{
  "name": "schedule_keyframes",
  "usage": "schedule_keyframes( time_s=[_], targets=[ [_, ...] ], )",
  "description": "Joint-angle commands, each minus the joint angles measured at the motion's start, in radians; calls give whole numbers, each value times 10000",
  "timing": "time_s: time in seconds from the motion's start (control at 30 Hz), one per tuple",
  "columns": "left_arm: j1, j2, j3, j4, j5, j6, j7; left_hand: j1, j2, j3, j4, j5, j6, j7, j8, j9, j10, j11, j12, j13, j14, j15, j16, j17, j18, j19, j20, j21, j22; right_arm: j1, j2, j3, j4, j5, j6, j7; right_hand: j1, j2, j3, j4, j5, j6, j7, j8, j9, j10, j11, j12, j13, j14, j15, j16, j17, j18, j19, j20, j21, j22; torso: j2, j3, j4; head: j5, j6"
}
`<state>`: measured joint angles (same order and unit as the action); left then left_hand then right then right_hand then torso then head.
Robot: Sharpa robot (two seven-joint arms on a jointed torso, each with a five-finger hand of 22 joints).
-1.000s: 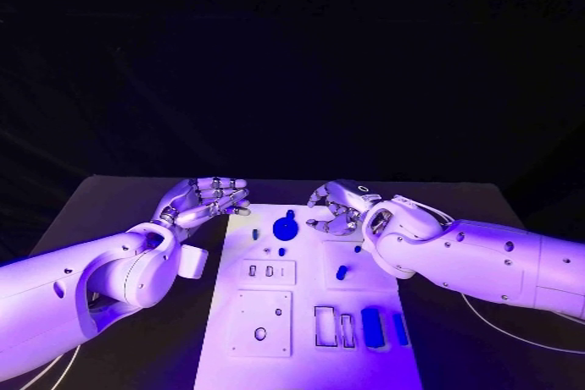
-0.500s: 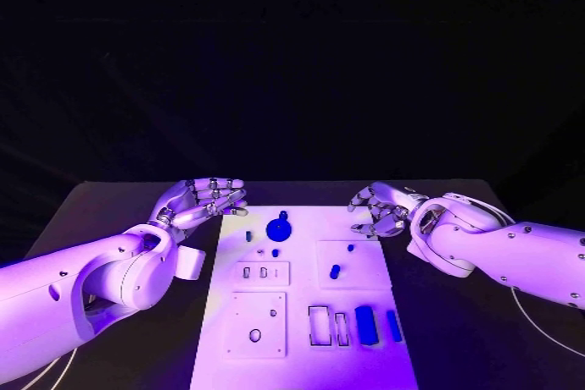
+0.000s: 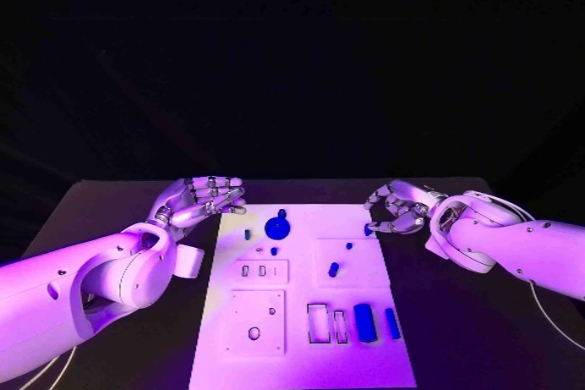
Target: Assemble the parts on the task board
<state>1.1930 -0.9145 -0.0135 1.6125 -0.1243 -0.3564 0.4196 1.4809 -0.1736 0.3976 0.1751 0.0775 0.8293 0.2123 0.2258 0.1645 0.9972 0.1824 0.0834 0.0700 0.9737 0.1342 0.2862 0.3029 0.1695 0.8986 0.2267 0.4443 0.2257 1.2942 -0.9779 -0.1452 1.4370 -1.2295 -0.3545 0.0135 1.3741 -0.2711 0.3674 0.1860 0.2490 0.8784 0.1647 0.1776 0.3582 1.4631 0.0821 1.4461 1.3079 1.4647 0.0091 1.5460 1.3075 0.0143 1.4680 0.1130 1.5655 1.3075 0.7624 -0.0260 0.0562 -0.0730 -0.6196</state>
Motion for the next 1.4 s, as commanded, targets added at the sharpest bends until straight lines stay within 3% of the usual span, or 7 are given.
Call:
schedule_keyframes(
  time_s=[0.03, 0.6, 1.0, 1.4],
  targets=[
    [6, 17, 6, 5, -32, 181, 71, -131, 4, 39, -20, -52, -40, 300, -6, 8, -10, 55, -65, -17, -70, 29, -32, 10, 45, -68, -15, 63, 10, -50, 2, -3, -146, 154, 309, 437, 95, 27, -7, -58, -46, -8, 58, -46, 2, -1, 37, 39, 1427, 926, 48, 59, 2027, -143, 1028, 80, 53, 2633, 2, -4, 5, -1, -37],
    [6, -10, 5, -31, -32, 176, 64, -137, 3, 48, -41, -52, -50, 296, -5, 12, -15, 56, -75, -14, -88, 33, -43, 28, 46, -104, -8, 90, 29, -288, 27, -20, -358, 270, 635, 526, 113, 30, -44, -75, -43, 13, 61, -46, 7, -4, 42, 37, 1427, 926, 55, 59, 2029, -143, 1028, 86, 53, 2633, -8, -13, -2, 22, -139],
    [6, -7, 5, -45, -32, 183, 59, -137, 3, 48, -41, -52, -50, 296, -5, 12, -15, 56, -75, -14, -88, 33, -43, 28, 46, -104, -8, 90, 29, -391, 206, -27, -514, 308, 453, 376, 74, 241, 47, -17, 50, 184, 43, 7, 39, 64, 27, 106, 1496, 928, 47, 65, 2044, -143, 1028, 88, 53, 2633, -7, -18, 12, -35, -150],
    [6, -13, 5, -49, -32, 186, 46, -137, 3, 48, -41, -52, -50, 296, -5, 12, -15, 56, -75, -14, -88, 33, -43, 28, 46, -104, -8, 90, 29, -478, 362, -28, -643, 334, 500, 315, 71, 459, 371, -42, -103, 468, -9, 75, 71, 142, -22, 181, 1569, 930, 8, 69, 2054, -143, 1028, 60, 53, 2633, -13, -19, 5, 2, -192]
  ],
)
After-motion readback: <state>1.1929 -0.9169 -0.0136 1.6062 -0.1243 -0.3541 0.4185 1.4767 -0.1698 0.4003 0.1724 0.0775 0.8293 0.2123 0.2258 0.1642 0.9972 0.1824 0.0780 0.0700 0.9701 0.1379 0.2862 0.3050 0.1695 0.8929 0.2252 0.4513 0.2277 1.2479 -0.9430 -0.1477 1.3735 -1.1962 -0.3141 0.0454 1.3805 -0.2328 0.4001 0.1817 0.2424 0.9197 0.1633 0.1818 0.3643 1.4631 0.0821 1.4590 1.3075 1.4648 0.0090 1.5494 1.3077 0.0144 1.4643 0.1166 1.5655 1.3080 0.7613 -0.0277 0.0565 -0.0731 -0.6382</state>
